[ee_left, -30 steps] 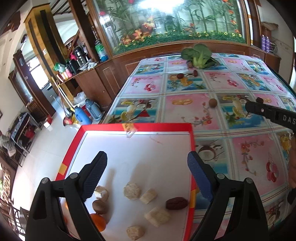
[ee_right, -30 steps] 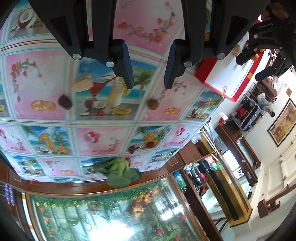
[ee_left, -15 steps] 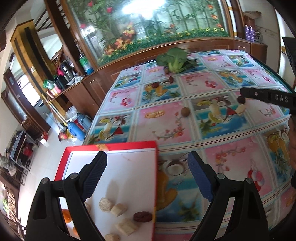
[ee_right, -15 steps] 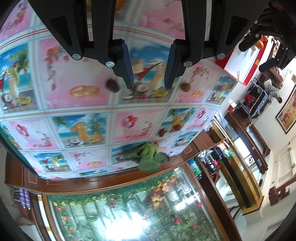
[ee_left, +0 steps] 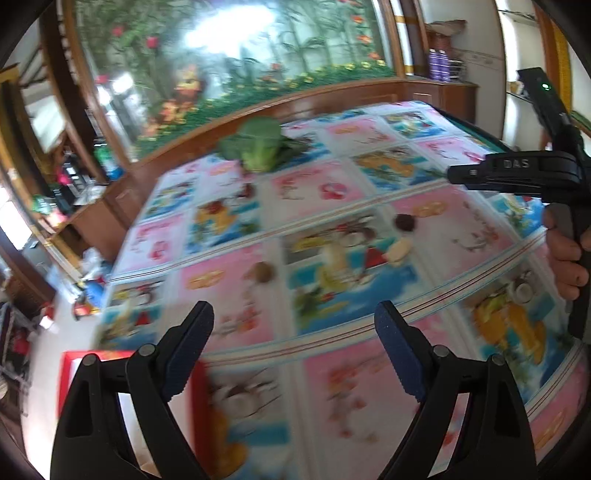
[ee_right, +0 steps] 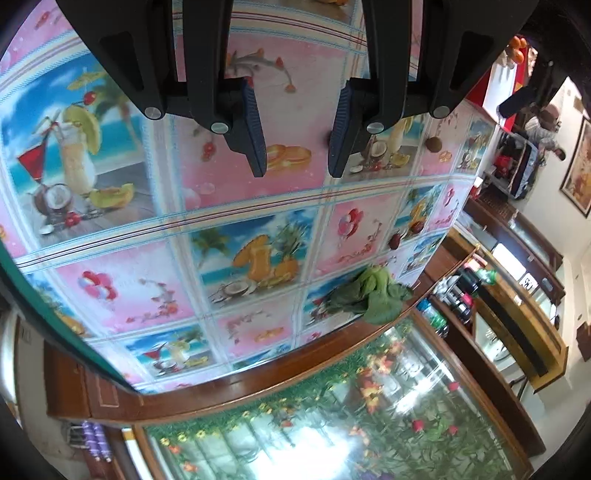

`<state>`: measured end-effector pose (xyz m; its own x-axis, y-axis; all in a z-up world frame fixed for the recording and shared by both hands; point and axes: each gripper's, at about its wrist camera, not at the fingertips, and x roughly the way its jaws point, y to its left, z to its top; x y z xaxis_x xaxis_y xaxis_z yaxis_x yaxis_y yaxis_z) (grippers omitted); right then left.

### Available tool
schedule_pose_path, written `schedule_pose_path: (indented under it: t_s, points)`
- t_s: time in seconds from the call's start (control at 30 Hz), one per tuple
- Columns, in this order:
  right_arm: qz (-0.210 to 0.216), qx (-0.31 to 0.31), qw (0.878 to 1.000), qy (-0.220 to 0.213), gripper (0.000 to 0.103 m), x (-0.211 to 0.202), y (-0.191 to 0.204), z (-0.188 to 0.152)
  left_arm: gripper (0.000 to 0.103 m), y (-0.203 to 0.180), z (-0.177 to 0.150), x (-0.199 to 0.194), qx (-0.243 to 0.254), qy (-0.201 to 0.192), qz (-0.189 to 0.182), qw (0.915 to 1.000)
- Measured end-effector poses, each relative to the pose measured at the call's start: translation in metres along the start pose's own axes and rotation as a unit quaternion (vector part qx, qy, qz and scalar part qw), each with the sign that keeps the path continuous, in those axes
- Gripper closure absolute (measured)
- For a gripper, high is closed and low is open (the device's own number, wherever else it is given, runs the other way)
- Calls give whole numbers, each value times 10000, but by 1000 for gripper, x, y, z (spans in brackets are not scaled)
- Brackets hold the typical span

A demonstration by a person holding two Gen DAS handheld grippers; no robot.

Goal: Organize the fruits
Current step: 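Grasp a beige cube with the left tool while the right tool grasps a dark date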

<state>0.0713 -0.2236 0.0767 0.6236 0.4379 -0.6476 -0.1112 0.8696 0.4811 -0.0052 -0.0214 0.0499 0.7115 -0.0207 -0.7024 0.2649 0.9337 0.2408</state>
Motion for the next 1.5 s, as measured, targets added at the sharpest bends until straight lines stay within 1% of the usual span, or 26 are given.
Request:
schedule_pose_path:
  t_s: [0.13,0.23,0.27,0.33,0.37,0.43,0.47,0.5,0.53,0.63,0.7,0.77,0.8,0.83,0.97,1.07,1.13,1.3,1.4,1.5]
  points:
    - [-20,-149,9998,139,69,8,7,-4,14,-20,14,16,225,-143,-536,9982]
    - [-1,-108,9999,107,69,5,5,-3,15,-31,24,31,354,-46,-874,9955]
    - [5,-77,9999,94,69,4,4,-3,17,-33,26,34,382,-16,-927,9950]
    - [15,-28,10000,70,69,4,3,-2,26,-41,29,44,469,106,-1061,9932]
    - [40,-11,10000,70,69,4,2,-1,28,-44,32,50,500,175,-1135,9921]
    - [73,-19,9999,75,69,4,4,-1,30,-48,34,59,533,258,-1146,9916]
    - [79,-29,9999,75,69,4,5,0,33,-49,35,63,529,285,-1157,9915]
    - [86,-39,9999,79,69,5,6,0,41,-50,36,68,508,319,-1237,9905]
    - [96,-43,9999,91,69,5,7,0,46,-50,37,73,474,368,-1325,9894]
    - [113,-78,9998,123,69,8,10,-1,52,-51,39,84,445,463,-1370,9885]
    - [118,-95,9998,160,69,11,11,-2,53,-53,40,89,461,464,-1436,9875]
    - [131,-126,9997,189,69,13,12,-2,62,-55,41,90,487,437,-1535,9860]
    - [138,-140,9996,207,69,15,13,-2,71,-56,41,91,510,440,-1583,9851]
    - [142,-138,9996,222,69,16,13,-3,73,-57,42,91,510,458,-1626,9843]
    - [303,-142,9989,319,69,22,16,-3,74,-57,40,92,499,436,-1745,9824]
    - [277,-237,9988,326,69,27,21,-4,74,-51,36,89,349,510,-1818,9814]
    - [228,-378,9984,362,69,32,26,-6,75,-48,33,86,257,538,-1796,9819]
    - [-31,-826,9956,447,69,46,40,-13,75,-34,18,73,-58,579,-1681,9840]
    - [-287,-1042,9928,511,69,54,44,-16,75,-27,4,65,-237,669,-1518,9859]
    - [-436,-1253,9901,453,69,56,49,-18,75,-20,-9,57,-397,712,-1431,9863]
